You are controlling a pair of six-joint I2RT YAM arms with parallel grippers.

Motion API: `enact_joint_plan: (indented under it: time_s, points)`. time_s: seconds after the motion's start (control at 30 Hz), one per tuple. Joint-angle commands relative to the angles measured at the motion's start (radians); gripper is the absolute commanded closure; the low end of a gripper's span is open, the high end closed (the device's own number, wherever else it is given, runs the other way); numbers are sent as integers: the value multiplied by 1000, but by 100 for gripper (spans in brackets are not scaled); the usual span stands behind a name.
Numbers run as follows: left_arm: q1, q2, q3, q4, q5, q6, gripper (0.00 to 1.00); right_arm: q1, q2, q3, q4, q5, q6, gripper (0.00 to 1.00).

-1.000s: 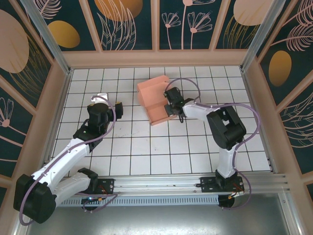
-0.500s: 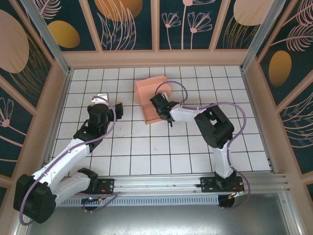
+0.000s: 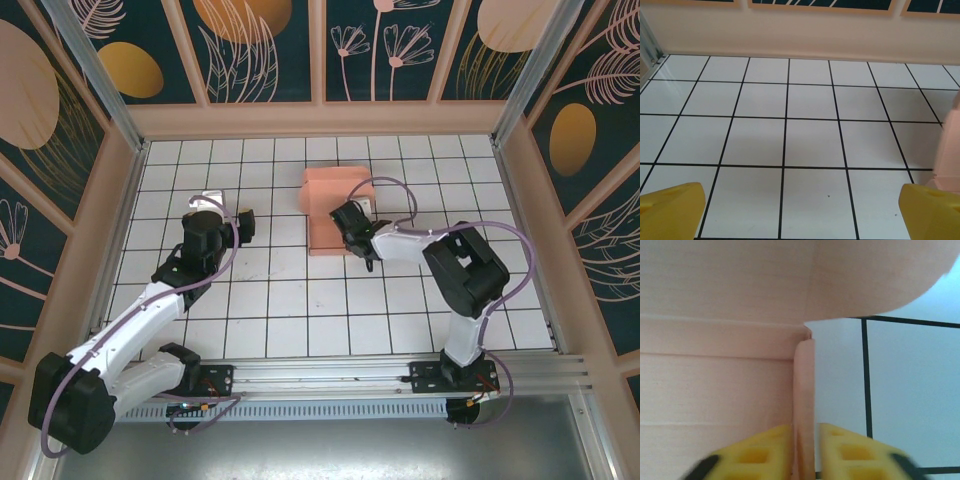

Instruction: Fold the paper box

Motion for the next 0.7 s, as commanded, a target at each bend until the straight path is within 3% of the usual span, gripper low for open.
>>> enact_joint_plan:
  time_s: [0.0,0.07,0.2,0.43,0.57,0.67]
  points:
    - [9,2,-3,32,22,-8,1,-2,-65,-35,52,-7,47,62]
    - [8,0,-2,28,22,-12,1,-4,-102,-44,86,-34,30,47]
    - [8,-9,-6,25,26,-17,1,-22,-171,-53,116,-90,11,31]
    - [7,24,-7,62,82,-16,1,-103,-304,-122,194,-264,1,27]
    - [8,114,41,96,206,-3,2,-190,-372,-167,250,-456,-49,27]
    - [8,225,116,97,302,13,4,-244,-420,-186,269,-528,-100,27]
